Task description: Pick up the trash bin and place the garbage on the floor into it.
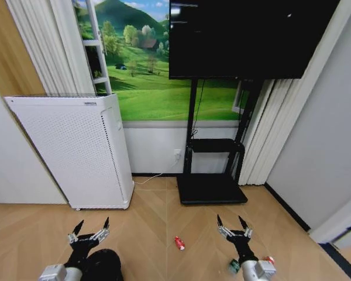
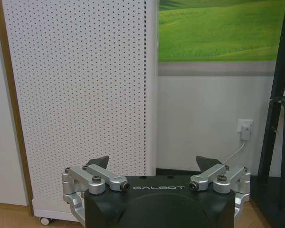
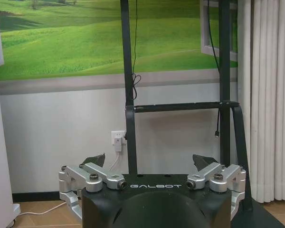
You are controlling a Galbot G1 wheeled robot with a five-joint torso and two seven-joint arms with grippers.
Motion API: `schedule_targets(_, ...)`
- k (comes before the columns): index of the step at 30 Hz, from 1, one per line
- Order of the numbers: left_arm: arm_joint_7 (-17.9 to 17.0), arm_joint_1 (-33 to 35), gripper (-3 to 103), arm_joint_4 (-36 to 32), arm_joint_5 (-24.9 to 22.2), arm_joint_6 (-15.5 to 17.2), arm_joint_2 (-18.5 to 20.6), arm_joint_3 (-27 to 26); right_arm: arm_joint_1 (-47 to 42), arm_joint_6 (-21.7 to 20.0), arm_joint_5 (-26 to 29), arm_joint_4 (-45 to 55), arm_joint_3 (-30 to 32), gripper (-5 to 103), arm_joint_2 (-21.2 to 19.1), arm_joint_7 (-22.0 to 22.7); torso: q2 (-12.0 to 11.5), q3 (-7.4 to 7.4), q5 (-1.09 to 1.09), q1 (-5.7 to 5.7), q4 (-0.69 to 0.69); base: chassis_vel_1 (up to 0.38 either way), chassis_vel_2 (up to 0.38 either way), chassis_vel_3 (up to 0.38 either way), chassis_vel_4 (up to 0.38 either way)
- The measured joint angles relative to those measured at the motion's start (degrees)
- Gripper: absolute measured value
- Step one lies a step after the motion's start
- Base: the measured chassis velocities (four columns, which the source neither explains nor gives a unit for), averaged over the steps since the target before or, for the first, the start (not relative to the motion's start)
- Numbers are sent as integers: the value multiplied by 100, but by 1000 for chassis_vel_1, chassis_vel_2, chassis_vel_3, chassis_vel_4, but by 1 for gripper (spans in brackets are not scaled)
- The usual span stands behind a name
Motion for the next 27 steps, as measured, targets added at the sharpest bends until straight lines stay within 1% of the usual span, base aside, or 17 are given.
schedule_targets(2,0,-11,100,7,-42,0,3,5,-28,10,-28,-3,2,100,33,0,-51,-30,0,-21,-2,0,0,0,0)
schedule_targets(5,0,-14,100,9,-55,0,3,8,-33,12,-31,-3,4,100,39,-1,-65,-39,0,-27,-2,0,0,0,0)
schedule_targets(7,0,-29,100,28,-66,-11,21,2,-40,21,-36,-7,37,100,68,-1,-132,-79,-1,-53,-2,0,0,0,0)
schedule_targets(10,-1,-30,100,40,2,-27,39,-34,-40,23,-36,-10,67,100,78,-1,-156,-94,0,-63,-1,0,0,0,0)
schedule_targets(18,-2,-36,100,102,9,-79,66,-47,-48,34,-39,-37,127,100,120,-7,-227,-137,0,-91,-1,0,0,0,0)
schedule_targets(20,-2,-49,100,132,17,-123,74,-46,-50,35,-43,-44,138,100,136,-9,-267,-161,0,-106,-2,0,0,0,0)
schedule_targets(22,-1,-85,100,185,55,-173,112,-33,-51,36,-60,-45,189,100,187,-11,-383,-233,0,-151,-1,0,0,0,0)
schedule_targets(23,-1,-85,100,185,55,-173,112,-33,-51,36,-60,-45,189,100,187,-11,-383,-233,0,-151,-1,0,0,0,0)
schedule_targets(24,-1,-106,100,208,69,-184,141,-33,-54,55,-67,-53,239,100,229,-14,-453,-276,0,-178,-2,0,0,0,0)
schedule_targets(27,0,-119,100,210,66,-185,167,-37,-60,99,-72,-67,282,100,269,-16,-512,-313,0,-201,-2,0,0,0,0)
